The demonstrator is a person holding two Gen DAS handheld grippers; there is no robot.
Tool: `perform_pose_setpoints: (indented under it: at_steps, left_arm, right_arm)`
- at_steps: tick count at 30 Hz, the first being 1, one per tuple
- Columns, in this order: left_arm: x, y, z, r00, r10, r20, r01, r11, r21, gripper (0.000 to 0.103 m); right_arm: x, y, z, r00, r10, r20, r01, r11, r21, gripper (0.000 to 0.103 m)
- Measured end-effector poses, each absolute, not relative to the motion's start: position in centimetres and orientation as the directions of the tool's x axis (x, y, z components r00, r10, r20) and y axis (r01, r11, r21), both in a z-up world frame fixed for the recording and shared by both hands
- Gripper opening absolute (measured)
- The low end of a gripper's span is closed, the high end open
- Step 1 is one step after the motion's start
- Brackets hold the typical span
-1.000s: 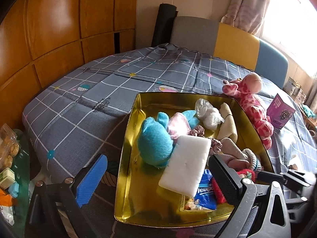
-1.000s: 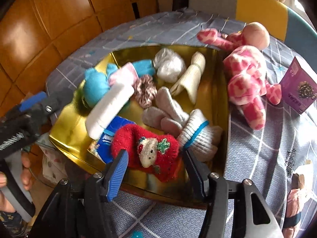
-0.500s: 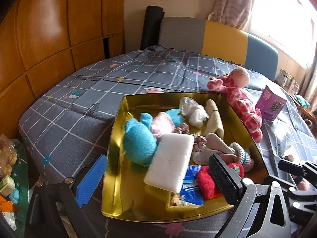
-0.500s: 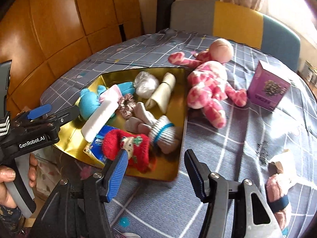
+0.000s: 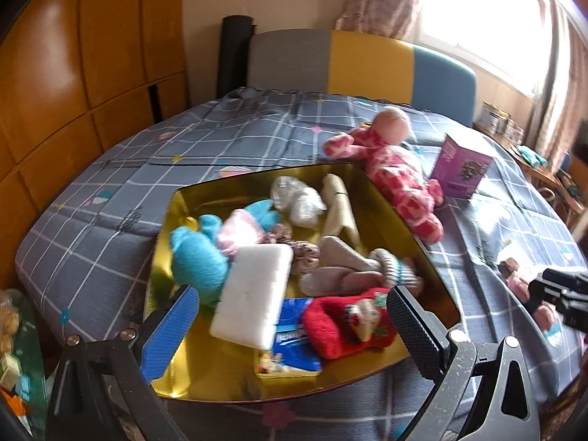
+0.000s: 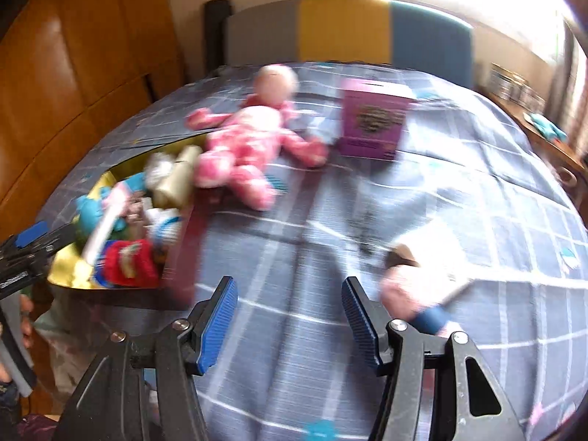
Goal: Organize soft objects
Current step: 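Move both tools back toward the wipes pack and pink towel roll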
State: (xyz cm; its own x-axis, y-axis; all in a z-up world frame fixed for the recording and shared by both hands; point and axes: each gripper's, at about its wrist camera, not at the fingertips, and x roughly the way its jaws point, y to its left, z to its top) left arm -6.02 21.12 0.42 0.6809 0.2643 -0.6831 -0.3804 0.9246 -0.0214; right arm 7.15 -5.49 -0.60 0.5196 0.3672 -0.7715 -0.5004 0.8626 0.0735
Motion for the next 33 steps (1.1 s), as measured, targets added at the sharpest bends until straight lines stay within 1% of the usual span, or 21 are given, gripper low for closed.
perform_pose_setpoints:
  at_steps: [9, 12, 18, 21, 23, 27, 33]
  left_arm:
    - [-3.9, 16.9, 1.6, 0.718, 0.204, -0.666, -0.254, 0.967, 0.023, 0.103]
    - [-2.9, 15.5, 1.7, 0.720, 0.173, -0.672, -0.209, 0.977, 0.027, 0.103]
    - [-1.2, 12.5, 1.6, 0.717, 0.136, -0.683, -0.129, 0.990, 0.062, 0.103]
    - [-0.3, 11.1, 1.7, 0.720, 0.114, -0.684, -0.090, 0.993, 0.071, 0.103]
    - [0.4, 10.2, 1.7, 0.722, 0.093, -0.685, -0.064, 0.996, 0.068, 0.103]
    - [2.1, 8.4, 1.6, 0.711, 0.038, -0.702, -0.009, 0.999, 0.044, 0.103]
    - [5.7, 5.6, 0.9, 0.664, -0.078, -0.744, 0.067, 0.997, -0.044, 0.103]
  right_arm:
    - [10.5, -14.5, 0.5, 0.605, 0.258, -0.753, -0.285, 0.953, 0.098, 0.060]
    - [11.3, -16.8, 0.4, 0.625, 0.227, -0.746, -0.223, 0.969, 0.108, 0.060]
    - [12.1, -20.3, -0.4, 0.658, 0.190, -0.729, -0.115, 0.982, 0.152, 0.060]
    - [12.2, -22.0, -0.6, 0.660, 0.203, -0.723, -0.065, 0.975, 0.214, 0.060]
    - [12.3, -22.8, -0.4, 0.670, 0.225, -0.707, -0.044, 0.963, 0.266, 0.060]
    - [12.6, -24.1, -0.4, 0.678, 0.239, -0.695, 0.000, 0.945, 0.326, 0.060]
    - [12.6, -25.5, -0.6, 0.683, 0.261, -0.682, 0.043, 0.918, 0.394, 0.060]
